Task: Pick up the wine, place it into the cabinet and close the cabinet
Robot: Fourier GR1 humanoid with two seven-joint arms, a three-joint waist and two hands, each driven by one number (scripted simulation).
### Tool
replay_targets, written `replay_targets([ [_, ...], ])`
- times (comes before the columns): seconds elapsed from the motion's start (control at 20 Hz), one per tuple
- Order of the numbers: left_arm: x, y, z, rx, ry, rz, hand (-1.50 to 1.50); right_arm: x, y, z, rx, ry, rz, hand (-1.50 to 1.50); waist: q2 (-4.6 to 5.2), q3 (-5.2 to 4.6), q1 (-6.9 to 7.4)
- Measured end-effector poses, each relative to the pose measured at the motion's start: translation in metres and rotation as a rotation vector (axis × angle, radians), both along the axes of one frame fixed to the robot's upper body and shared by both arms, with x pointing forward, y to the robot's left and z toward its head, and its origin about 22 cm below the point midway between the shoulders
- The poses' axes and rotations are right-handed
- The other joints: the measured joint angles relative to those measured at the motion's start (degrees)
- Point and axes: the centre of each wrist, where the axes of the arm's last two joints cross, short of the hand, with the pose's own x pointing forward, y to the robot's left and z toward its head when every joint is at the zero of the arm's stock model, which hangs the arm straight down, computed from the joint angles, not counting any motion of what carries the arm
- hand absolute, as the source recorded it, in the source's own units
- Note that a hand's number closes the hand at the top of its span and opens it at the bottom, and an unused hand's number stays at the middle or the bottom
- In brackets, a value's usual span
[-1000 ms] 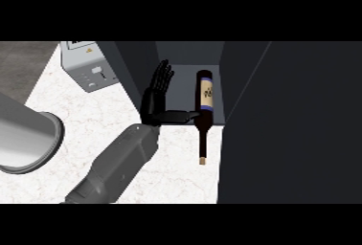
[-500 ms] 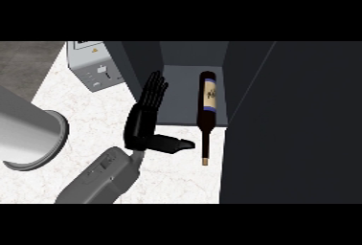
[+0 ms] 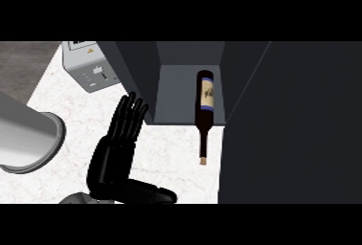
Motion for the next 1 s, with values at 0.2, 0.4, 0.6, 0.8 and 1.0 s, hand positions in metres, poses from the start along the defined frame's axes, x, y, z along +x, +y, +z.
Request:
replay_targets([
  [0.2, -0.021, 0.014, 0.010, -0.003, -0.009, 0.033, -1.50, -0.004, 0.002, 0.003, -0.104, 0.001, 0.073, 1.50, 0.03, 0.00, -0.07],
  [0.4, -0.039, 0.031, 0.014, 0.011, -0.016, 0.096, -1.50, -0.010, 0.009, 0.004, -0.196, 0.026, 0.204, 1.50, 0.01, -0.02, 0.07],
  [0.6, -0.061, 0.054, 0.021, 0.023, -0.021, 0.145, -1.50, -0.023, 0.019, 0.001, -0.217, 0.079, 0.309, 1.50, -0.04, -0.04, 0.08],
  [0.8, -0.071, 0.081, 0.029, 0.021, -0.027, 0.193, -1.50, -0.029, 0.034, -0.007, -0.194, 0.149, 0.392, 1.50, -0.01, -0.07, 0.07],
  [1.0, -0.084, 0.108, 0.035, 0.017, -0.033, 0.216, -1.50, -0.036, 0.058, -0.008, -0.141, 0.183, 0.480, 1.50, -0.08, -0.12, 0.15],
])
